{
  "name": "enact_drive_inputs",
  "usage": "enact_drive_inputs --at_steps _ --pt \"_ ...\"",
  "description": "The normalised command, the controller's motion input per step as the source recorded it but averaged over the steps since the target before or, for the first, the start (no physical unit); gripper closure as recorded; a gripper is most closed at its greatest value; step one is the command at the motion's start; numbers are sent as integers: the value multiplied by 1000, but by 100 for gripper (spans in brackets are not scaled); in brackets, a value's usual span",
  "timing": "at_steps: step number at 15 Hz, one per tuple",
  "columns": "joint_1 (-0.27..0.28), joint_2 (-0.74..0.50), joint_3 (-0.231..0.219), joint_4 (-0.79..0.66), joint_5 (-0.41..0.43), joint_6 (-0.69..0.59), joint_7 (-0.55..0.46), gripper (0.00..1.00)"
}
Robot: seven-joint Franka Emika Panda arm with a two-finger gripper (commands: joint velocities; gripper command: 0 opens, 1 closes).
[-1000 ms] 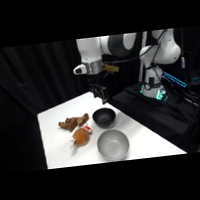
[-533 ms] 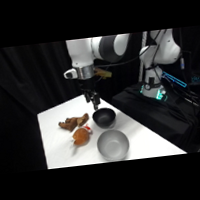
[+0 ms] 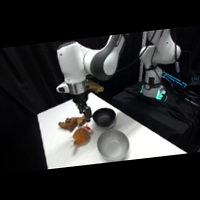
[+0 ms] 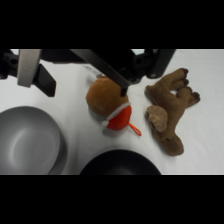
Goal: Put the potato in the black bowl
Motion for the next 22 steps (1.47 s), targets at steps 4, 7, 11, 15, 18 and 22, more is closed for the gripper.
enact_drive_inputs --at_steps 4,7,11,15,18,22 --pt "19 371 -1 301 17 150 27 0" --pt "7 419 -6 363 23 121 4 0" --pt "8 436 -20 474 17 38 8 0" --pt "-6 404 -39 536 15 -53 17 0" --pt "-40 317 2 471 47 -130 -11 12" --pt "-61 214 35 363 71 -158 -71 50"
